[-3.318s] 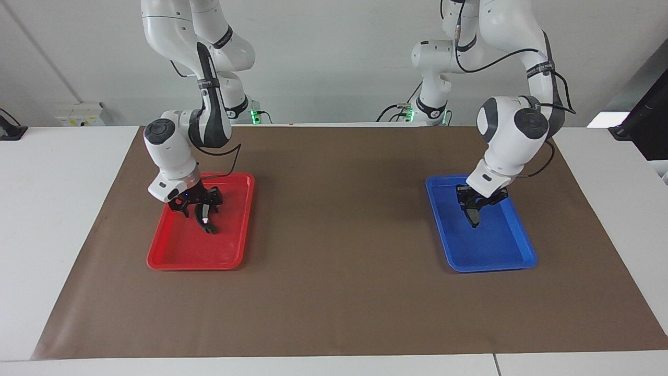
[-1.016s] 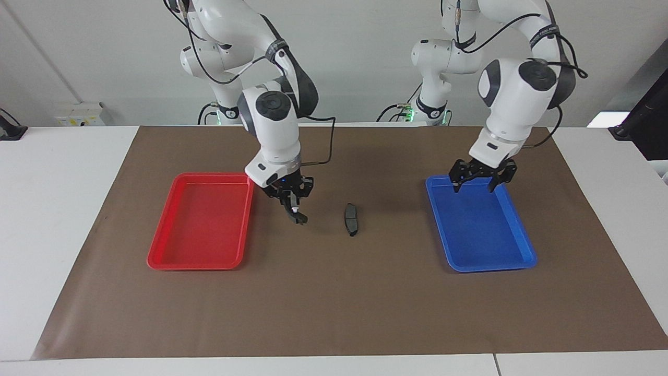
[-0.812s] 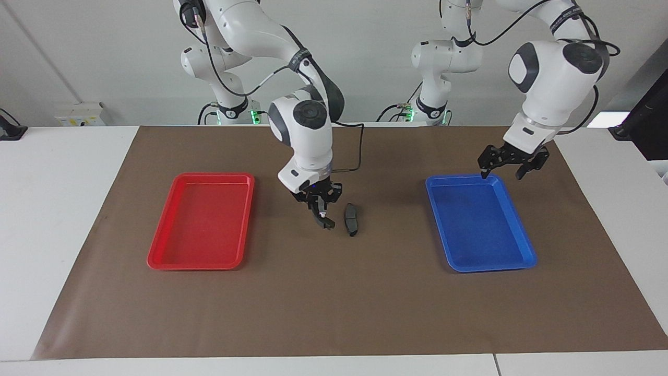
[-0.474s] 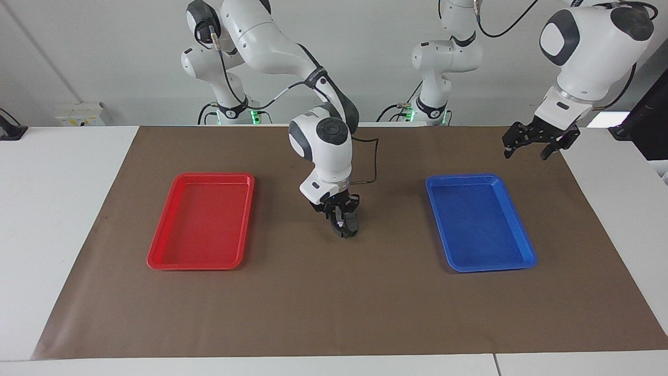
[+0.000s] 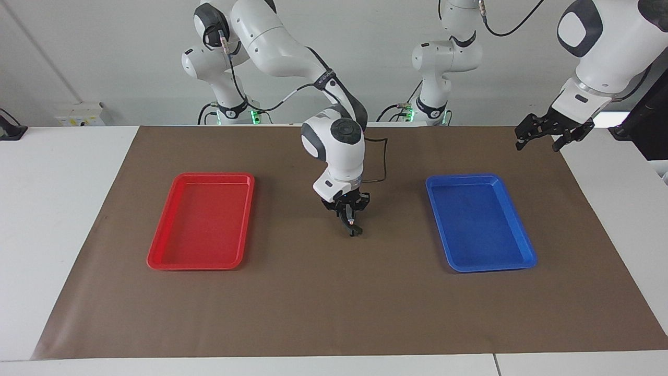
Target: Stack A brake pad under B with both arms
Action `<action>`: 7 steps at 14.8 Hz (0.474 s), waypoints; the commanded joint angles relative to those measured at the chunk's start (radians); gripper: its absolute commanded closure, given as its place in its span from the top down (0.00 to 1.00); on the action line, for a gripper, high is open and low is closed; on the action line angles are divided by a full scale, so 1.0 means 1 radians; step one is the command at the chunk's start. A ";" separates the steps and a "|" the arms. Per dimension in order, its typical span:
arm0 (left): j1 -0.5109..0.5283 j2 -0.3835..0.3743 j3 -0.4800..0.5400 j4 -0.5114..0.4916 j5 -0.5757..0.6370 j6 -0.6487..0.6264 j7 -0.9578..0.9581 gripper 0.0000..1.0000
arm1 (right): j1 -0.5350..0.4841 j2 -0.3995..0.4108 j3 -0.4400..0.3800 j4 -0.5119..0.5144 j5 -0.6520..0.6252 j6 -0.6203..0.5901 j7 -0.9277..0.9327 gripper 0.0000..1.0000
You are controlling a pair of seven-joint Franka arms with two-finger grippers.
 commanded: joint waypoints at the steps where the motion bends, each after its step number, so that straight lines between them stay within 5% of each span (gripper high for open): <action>1: 0.009 -0.006 -0.007 -0.005 -0.002 -0.011 0.008 0.99 | 0.000 0.008 -0.001 -0.013 -0.016 0.044 -0.005 0.00; 7: 0.012 -0.004 -0.007 -0.005 -0.002 -0.010 0.006 0.99 | 0.009 0.009 0.000 -0.012 -0.051 0.036 -0.027 0.00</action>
